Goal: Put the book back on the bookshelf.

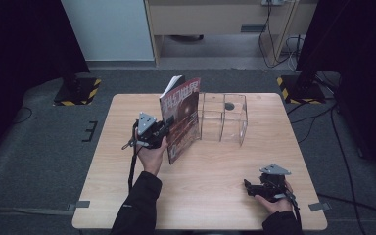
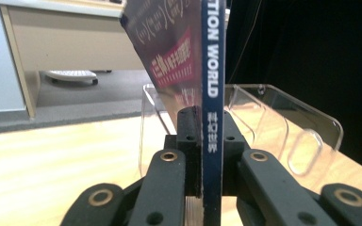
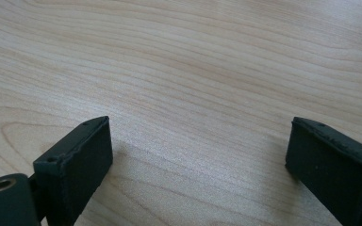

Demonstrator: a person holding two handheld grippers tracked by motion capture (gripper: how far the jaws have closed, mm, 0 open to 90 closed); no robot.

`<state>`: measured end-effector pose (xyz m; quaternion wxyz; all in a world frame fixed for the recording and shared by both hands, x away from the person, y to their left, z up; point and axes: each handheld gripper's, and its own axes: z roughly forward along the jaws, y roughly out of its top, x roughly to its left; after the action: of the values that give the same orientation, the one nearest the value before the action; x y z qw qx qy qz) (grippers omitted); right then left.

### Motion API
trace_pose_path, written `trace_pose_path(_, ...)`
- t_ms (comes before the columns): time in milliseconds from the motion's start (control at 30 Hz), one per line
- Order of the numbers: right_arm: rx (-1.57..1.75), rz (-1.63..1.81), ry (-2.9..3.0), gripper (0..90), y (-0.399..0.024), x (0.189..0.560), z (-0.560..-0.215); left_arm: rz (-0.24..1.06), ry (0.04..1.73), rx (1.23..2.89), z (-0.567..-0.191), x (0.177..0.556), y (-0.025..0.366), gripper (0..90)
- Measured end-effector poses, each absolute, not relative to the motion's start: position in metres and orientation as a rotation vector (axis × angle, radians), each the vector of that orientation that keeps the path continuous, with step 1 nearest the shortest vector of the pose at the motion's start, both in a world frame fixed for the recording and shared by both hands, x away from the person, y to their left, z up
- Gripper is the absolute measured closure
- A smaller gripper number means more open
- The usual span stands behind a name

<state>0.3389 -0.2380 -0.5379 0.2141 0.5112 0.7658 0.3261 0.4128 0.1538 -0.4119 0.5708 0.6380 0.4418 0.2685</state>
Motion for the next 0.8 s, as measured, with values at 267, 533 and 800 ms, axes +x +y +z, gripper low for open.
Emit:
trace_pose_path(267,1.418,0.905,2.123,8.1,-0.238,0.339,-0.538,0.617,1.037,1.557,-0.427,0.388,0.168,82.6)
trace_pose_path(533,1.418,0.905,2.123,8.1,-0.238,0.339,-0.538,0.624,1.038,1.588,-0.432,0.380,0.172,81.8)
trace_pose_path(800,1.419,0.904,2.125,8.1,-0.238,0.339,-0.538,0.626,1.037,1.584,-0.411,0.392,0.170,73.8)
